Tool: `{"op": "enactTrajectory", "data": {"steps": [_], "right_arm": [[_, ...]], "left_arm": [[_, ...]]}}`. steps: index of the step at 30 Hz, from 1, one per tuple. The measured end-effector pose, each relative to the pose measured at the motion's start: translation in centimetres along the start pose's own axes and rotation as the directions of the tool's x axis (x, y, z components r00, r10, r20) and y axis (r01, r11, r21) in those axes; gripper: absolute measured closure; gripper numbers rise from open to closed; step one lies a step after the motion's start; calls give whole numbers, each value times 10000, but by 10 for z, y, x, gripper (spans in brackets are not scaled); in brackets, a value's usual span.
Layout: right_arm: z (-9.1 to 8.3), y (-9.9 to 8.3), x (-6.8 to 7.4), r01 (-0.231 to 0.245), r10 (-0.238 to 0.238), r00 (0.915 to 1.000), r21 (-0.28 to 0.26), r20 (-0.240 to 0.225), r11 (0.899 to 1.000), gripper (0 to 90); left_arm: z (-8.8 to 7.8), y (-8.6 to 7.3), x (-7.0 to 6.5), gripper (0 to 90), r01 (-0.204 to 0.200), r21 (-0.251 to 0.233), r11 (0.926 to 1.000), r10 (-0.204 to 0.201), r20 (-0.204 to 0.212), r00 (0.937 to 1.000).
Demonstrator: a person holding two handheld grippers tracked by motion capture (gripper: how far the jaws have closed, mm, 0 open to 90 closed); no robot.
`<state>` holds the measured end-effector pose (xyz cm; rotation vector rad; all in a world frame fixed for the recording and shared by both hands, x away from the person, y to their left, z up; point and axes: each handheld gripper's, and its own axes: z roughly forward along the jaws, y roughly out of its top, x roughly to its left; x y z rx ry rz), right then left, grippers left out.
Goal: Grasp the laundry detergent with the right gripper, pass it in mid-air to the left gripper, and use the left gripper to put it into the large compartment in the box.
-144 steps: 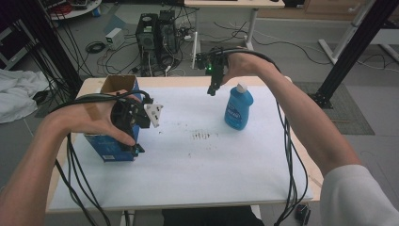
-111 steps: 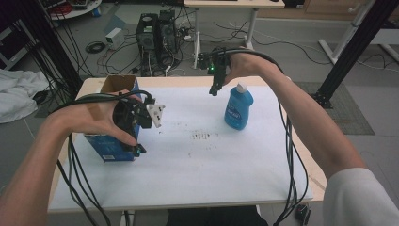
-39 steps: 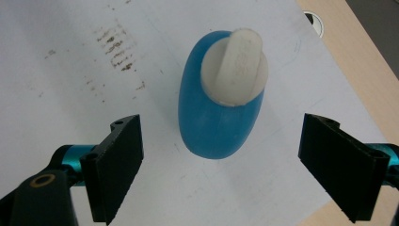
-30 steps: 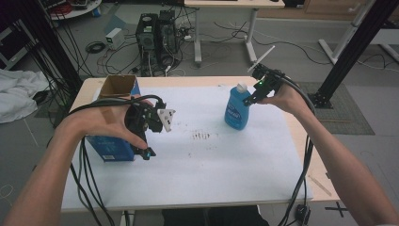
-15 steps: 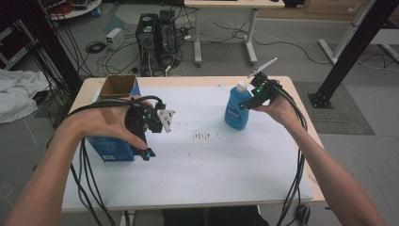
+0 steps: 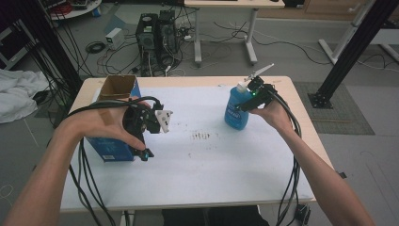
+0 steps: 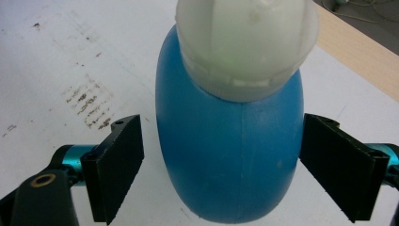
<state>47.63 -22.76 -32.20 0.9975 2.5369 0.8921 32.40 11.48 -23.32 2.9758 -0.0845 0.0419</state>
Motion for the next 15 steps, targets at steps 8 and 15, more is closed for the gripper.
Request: {"op": "enactTrajectory", "data": {"steps": [8, 15], "right_arm": [[8, -6, 0, -77, 78, 9999, -84, 66, 9999, 138], [11, -7, 0, -146, 147, 9999, -278, 39, 9995, 138]], "left_arm": [[1, 0, 0, 264, 26, 34, 10000, -26, 14, 10000], [2, -1, 0, 264, 45, 19, 10000, -45, 41, 10000]]}}
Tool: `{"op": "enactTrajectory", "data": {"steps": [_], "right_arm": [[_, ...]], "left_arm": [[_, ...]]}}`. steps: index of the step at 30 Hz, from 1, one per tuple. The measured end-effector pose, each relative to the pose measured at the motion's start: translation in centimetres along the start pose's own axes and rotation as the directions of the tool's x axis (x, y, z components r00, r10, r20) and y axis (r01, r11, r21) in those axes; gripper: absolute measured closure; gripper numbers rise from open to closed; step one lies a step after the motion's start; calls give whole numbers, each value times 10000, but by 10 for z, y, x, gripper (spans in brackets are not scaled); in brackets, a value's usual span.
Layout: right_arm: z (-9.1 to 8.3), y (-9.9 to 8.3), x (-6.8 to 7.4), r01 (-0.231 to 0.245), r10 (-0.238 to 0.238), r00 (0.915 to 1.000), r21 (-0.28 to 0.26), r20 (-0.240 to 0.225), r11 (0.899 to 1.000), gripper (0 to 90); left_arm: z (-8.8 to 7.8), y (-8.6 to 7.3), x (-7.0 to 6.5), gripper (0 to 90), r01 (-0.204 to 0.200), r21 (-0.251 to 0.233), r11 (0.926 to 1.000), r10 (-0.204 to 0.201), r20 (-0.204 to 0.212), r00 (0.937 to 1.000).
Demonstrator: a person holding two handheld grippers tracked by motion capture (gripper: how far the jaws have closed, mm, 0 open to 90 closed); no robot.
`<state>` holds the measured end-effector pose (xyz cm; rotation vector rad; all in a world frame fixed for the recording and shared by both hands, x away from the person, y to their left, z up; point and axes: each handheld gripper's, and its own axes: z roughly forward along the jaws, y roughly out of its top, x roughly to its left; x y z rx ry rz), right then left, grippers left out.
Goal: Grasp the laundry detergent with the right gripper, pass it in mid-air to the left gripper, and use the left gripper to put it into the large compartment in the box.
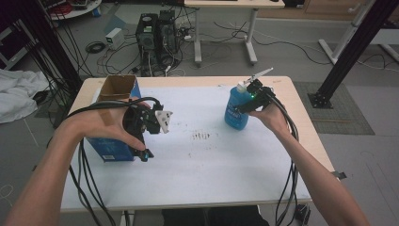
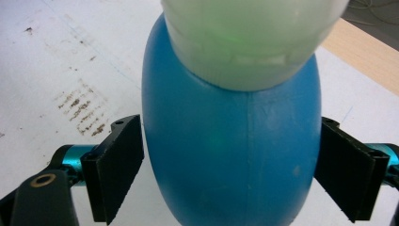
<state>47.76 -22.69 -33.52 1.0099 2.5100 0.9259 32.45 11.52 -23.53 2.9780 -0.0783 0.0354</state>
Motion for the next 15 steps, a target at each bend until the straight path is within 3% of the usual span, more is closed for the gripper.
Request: {"op": "enactTrajectory", "data": {"steps": [15], "right_arm": [[6, -1, 1, -20, 20, 10000, -78, 37, 10000, 139]], "left_arm": [[2, -3, 0, 264, 39, -40, 10000, -39, 7, 10000]]}}
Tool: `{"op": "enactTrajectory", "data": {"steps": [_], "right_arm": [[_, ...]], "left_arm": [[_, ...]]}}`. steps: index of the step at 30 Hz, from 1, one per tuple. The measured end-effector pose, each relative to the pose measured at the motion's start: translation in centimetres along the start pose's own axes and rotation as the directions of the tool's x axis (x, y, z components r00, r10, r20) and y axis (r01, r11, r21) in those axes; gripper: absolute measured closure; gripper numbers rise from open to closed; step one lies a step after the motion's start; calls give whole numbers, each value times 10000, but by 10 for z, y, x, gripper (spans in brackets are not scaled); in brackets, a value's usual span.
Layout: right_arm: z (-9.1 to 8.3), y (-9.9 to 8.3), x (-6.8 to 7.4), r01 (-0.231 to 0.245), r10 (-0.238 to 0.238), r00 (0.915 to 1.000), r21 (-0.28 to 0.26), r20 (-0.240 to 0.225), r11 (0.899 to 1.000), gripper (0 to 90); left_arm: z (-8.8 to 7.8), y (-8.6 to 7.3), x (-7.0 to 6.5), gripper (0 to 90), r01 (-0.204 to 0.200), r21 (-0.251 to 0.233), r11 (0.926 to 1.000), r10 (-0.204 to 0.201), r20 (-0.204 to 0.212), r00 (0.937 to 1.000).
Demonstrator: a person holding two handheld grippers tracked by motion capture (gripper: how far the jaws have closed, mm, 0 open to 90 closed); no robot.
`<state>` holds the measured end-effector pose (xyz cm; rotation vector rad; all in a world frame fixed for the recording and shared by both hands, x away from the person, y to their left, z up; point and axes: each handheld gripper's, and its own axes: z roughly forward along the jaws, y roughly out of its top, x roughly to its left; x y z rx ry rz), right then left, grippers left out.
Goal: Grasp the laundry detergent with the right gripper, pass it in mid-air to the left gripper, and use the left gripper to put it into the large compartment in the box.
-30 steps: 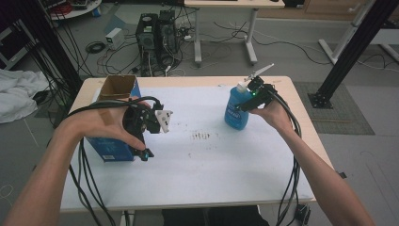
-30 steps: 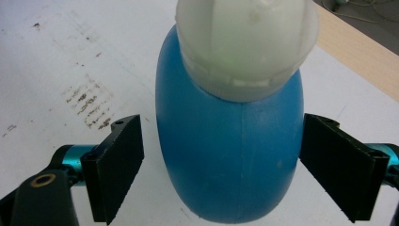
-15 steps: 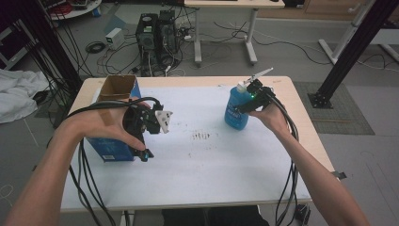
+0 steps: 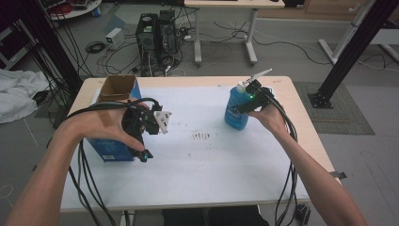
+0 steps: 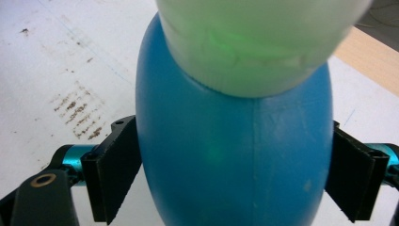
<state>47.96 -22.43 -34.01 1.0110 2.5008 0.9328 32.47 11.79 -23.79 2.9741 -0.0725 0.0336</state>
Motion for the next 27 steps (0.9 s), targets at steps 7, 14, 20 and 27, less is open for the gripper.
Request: {"op": "enactTrajectory", "data": {"steps": [7, 14, 20, 27], "right_arm": [[3, 0, -1, 42, -42, 9999, 67, -146, 10000, 181], [4, 0, -2, -24, 24, 9998, 1, -196, 10000, 182], [6, 0, -2, 2, -2, 9999, 59, -143, 10000, 211], [6, 0, 0, 82, -81, 9998, 16, -193, 10000, 249]], "left_arm": [[1, -1, 0, 264, 5, -28, 10000, -5, 16, 10000], [2, -2, 1, 264, 56, -39, 10000, -56, 20, 10000], [4, -2, 2, 264, 49, -93, 9999, -49, 41, 10000], [4, -4, 2, 264, 43, -90, 10000, -42, 61, 10000]]}}
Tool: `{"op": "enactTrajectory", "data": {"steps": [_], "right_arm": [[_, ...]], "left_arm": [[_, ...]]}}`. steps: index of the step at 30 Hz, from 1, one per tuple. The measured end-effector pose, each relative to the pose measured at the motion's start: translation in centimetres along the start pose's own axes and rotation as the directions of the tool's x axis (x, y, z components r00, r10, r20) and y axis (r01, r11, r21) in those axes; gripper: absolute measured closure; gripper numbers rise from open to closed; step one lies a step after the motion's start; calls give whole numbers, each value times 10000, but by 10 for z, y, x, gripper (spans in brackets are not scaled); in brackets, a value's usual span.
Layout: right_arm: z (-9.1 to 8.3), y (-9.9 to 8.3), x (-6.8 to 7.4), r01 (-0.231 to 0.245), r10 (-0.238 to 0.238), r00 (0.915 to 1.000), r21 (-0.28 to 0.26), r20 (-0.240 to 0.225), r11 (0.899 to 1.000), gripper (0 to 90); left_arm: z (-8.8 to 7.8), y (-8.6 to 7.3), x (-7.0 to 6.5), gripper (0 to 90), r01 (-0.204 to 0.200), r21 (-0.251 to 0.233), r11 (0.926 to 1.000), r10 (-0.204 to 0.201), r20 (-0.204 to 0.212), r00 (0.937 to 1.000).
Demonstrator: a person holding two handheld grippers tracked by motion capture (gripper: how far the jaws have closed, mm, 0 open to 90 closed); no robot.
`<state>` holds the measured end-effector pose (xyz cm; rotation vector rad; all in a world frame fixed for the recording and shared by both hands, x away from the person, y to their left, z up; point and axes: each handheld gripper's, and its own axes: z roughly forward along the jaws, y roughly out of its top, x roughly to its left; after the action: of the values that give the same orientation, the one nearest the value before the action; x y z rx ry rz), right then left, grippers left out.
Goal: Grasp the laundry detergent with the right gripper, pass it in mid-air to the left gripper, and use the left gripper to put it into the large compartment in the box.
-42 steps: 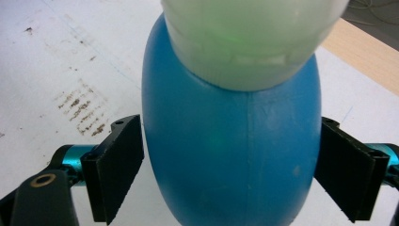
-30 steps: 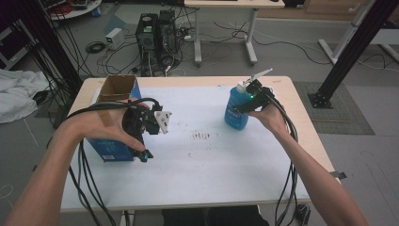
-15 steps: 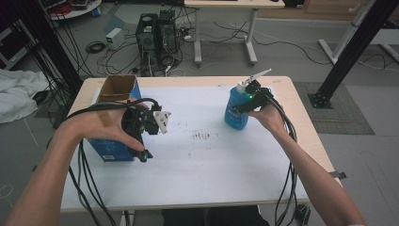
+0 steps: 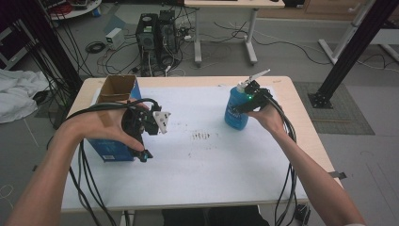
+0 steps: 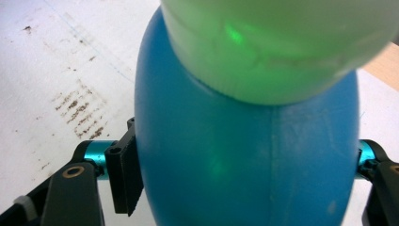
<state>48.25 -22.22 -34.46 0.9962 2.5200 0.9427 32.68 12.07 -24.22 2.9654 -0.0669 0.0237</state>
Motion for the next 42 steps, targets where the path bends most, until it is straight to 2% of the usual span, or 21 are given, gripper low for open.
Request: {"op": "enactTrajectory", "data": {"steps": [16, 20, 35, 42], "right_arm": [[2, -1, 3, 24, -24, 10000, 104, -72, 9999, 332], [1, -1, 2, 15, -16, 10000, 68, 98, 10000, 398], [0, -4, -1, -223, 221, 9997, -226, -48, 9995, 447], [0, -4, -2, -90, 87, 9999, -289, -114, 9995, 464]], "left_arm": [[0, 0, 0, 264, -26, 2, 10000, 26, -30, 10000], [0, 0, 0, 264, -3, -18, 10000, 3, -40, 10000], [0, -1, 0, 264, 30, -83, 10000, -31, -136, 9999], [-4, 1, 1, 264, 88, -52, 9999, -89, -184, 9998]]}}
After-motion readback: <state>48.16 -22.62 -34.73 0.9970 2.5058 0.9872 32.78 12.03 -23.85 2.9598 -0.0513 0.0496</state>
